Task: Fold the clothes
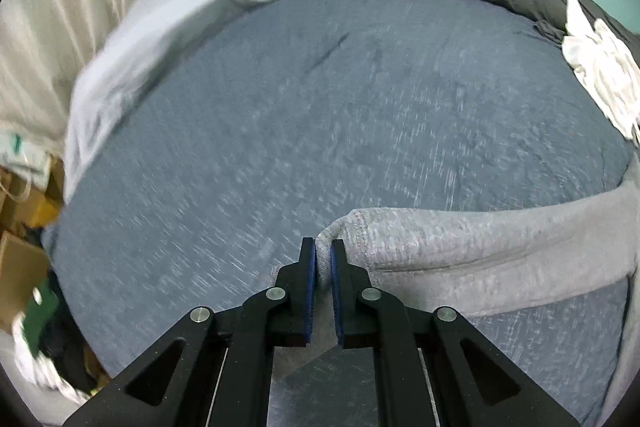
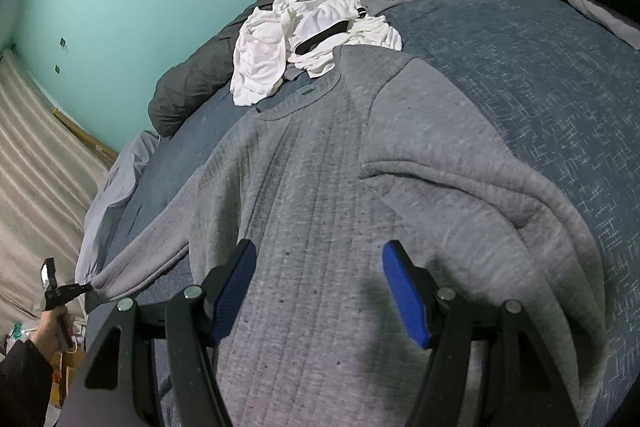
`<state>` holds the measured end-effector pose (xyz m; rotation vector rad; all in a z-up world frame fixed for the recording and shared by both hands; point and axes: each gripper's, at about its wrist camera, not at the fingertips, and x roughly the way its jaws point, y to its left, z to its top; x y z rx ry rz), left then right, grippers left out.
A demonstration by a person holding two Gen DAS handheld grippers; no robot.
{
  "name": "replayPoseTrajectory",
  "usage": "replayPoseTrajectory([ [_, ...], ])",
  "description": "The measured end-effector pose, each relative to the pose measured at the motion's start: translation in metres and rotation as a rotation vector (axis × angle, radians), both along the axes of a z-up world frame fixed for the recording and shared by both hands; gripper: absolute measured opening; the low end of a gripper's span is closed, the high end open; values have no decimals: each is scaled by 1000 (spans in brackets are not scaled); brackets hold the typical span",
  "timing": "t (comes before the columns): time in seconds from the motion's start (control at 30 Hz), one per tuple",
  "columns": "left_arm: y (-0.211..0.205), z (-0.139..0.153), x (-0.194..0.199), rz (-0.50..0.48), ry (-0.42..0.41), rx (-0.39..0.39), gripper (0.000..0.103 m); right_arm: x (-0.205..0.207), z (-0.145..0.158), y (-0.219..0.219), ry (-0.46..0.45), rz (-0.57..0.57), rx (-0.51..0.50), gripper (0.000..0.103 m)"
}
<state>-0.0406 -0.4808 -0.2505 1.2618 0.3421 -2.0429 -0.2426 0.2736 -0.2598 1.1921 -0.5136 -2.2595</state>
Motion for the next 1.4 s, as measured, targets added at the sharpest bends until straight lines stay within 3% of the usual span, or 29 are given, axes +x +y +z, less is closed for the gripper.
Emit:
replayPoseTrajectory([
  [0.17, -3, 0, 22, 48, 21, 15, 15, 1, 8, 9, 5, -7, 15, 67],
  [0.33, 41, 6, 30, -76, 74, 105, 29, 10, 29, 33, 23, 12, 69, 67],
  [0.43, 68, 9, 34, -153, 105, 160, 36, 16, 36, 54, -11, 25, 114, 67],
  [0.8, 237, -1, 26, -440, 108, 358, 49, 56, 32, 122, -180, 49, 214, 67],
  [1.13, 386, -14, 20, -672, 94, 522, 52, 93, 11, 134, -283, 89, 182, 67],
  [1.27, 418, -28, 20, -717, 54, 576, 54, 98, 4, 129, -308, 103, 178, 67],
  [1.4, 446, -40, 18, -740, 28, 622, 64, 105, 0, 119, -309, 142, 192, 67],
])
